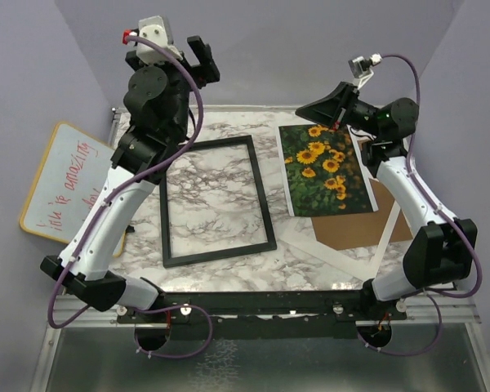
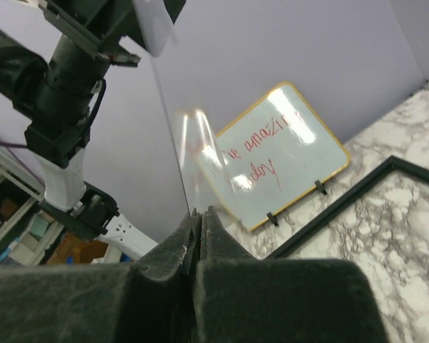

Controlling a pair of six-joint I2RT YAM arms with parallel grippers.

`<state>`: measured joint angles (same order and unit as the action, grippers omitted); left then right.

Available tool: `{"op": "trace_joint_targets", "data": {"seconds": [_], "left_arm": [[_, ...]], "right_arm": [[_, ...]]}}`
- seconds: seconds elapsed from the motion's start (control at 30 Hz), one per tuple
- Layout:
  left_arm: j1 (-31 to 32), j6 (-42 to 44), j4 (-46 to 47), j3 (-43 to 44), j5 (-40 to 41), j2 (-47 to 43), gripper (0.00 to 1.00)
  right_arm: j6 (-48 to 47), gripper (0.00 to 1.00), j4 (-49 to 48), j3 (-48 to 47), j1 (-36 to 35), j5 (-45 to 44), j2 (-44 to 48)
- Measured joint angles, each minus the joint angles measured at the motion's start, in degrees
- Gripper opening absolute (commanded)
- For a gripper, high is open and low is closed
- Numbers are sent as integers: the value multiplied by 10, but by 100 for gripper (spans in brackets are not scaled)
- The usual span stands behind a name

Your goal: Put the photo into the frame

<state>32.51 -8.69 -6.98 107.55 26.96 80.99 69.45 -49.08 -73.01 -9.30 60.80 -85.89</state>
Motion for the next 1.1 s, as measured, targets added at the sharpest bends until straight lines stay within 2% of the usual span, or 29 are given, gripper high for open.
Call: {"op": "trace_joint_targets", "data": {"seconds": [0.13,0.27,0.3,0.37,0.53,0.67,0.9,1.0,1.1], "left_arm": [[-3,7,-50,-74,110,-21,99],[-17,-5,-93,-104,157,-21,99],[-51,-28,-128,-110,160,-21,99],[-66,-39,-133,-110,156,-21,99],[-153,-105,-161,-146,98,-30,99],[-210,-152,-188,-241,28,-28,99],[-277,-197,-233,-369,-82,66,99],[-290,-198,-249,-399,-99,99,92],[-292,-196,-255,-405,-112,120,80]], "right_arm": [[-35,1,122,-19,0,-5,-12],[-49,1,219,-28,2,-19,-30],[-50,1,282,-21,4,-31,-37],[-50,1,294,-16,4,-35,-37],[-19,1,308,25,8,-47,-37],[40,1,277,56,8,-48,-39],[124,1,205,67,8,-48,-44],[142,1,187,67,8,-48,-44],[151,1,182,67,8,-48,-44]]}}
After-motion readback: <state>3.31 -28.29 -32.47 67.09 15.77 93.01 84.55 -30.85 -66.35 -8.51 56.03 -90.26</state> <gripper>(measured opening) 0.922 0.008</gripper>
